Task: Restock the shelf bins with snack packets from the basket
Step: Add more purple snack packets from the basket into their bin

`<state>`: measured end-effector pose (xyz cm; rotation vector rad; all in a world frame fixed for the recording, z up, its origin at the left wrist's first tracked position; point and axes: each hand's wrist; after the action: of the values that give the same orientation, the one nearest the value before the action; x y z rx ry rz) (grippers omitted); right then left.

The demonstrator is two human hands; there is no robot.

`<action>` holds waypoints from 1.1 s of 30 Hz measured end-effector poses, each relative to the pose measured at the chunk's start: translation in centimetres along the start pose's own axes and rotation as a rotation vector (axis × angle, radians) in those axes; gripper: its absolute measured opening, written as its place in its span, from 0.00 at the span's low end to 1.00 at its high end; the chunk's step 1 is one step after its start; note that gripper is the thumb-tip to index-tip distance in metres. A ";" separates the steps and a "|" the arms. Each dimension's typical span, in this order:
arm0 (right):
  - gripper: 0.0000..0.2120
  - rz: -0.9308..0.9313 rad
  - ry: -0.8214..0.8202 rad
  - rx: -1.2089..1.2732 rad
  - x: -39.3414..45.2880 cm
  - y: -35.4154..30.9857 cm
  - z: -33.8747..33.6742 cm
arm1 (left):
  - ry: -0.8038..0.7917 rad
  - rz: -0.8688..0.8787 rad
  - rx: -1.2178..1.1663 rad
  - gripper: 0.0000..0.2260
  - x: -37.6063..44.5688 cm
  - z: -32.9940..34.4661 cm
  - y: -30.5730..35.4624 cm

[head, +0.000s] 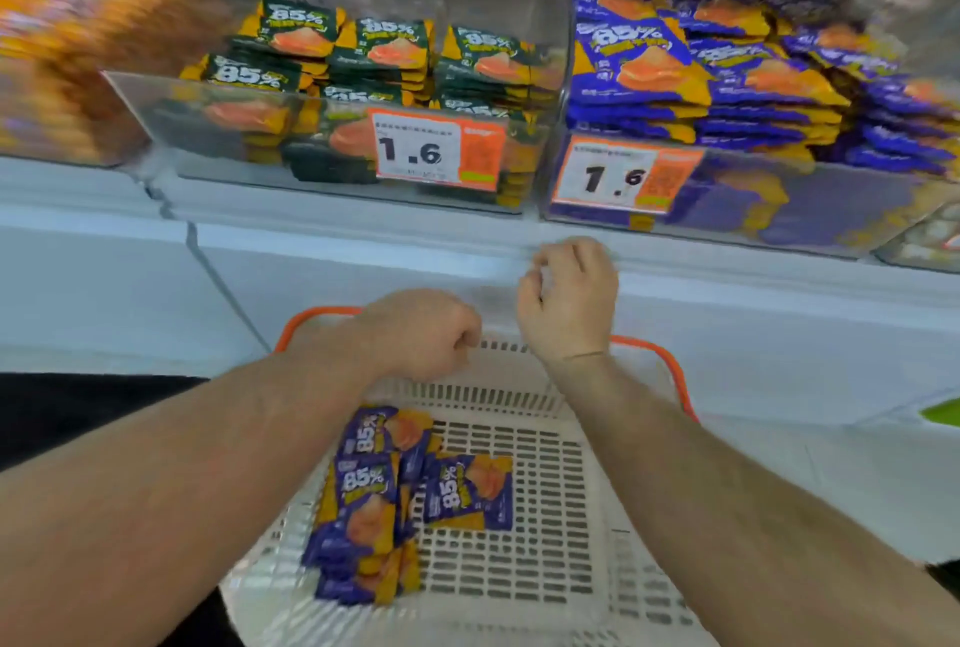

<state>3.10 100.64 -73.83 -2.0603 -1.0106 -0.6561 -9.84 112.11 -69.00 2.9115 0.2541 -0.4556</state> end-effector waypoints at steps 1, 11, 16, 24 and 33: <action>0.10 0.024 -0.120 -0.032 -2.4 0.6 1.7 | -0.038 -0.015 -0.001 0.12 0.0 0.9 -0.5; 0.29 0.061 -1.377 -0.326 -20.4 3.1 9.0 | -0.202 -0.096 -0.174 0.08 2.2 6.5 -3.0; 0.52 0.043 -1.466 -0.432 -23.6 3.2 10.4 | -0.235 -0.149 -0.230 0.10 3.1 7.2 -3.6; 0.40 0.138 -1.383 -0.513 -23.5 3.4 9.0 | -0.301 -0.213 -0.267 0.12 2.7 6.9 -2.9; 0.34 0.160 -1.362 -0.453 -23.1 4.6 6.3 | -0.268 -0.208 -0.313 0.12 -0.3 4.7 -1.4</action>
<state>-5.24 93.48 -95.57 -2.9450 -1.4049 0.8627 -11.70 112.45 -73.49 2.4965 0.5370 -0.7563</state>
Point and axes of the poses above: each hand's wrist, its own x-axis towards the middle knuckle, its own z-axis out of the palm, y = z × x, and after that the axes turned 2 degrees about z, right-handed
